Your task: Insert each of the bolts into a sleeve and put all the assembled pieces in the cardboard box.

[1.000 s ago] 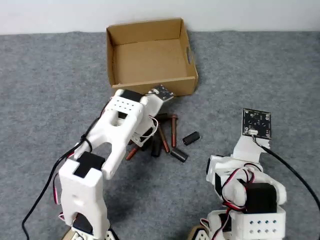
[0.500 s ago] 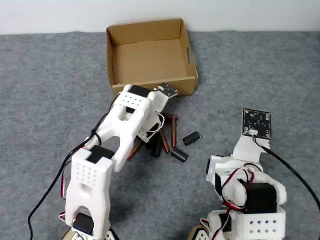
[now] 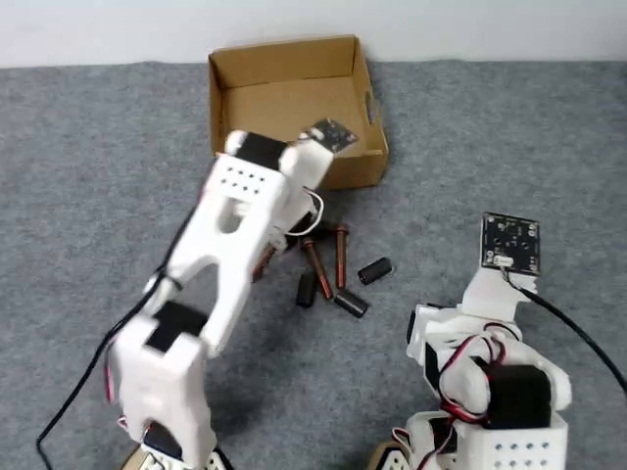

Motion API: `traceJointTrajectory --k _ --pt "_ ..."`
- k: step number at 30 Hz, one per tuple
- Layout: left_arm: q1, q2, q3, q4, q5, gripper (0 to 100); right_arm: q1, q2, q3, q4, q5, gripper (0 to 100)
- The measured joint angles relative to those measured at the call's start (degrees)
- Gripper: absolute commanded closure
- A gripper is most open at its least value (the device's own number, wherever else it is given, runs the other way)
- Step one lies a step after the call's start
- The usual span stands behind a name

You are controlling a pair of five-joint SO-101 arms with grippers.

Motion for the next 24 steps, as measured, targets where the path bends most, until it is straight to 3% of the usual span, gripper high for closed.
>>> traceJointTrajectory --k 7,13,19,24 --pt "0.0 -23.21 14.86 0.18 3.6 100 -0.09 -0.79 -1.76 2.29 0.0 99.1" --pt "0.0 -39.91 29.98 -1.58 10.37 100 -0.18 -11.25 -1.41 2.29 6.51 99.1" --pt "0.0 -56.09 44.4 -14.07 12.48 100 -0.26 -18.9 6.51 -1.32 10.2 99.1" --pt "0.0 -70.95 58.64 -27.78 21.63 100 -2.11 -21.36 11.78 -6.95 10.29 99.1"
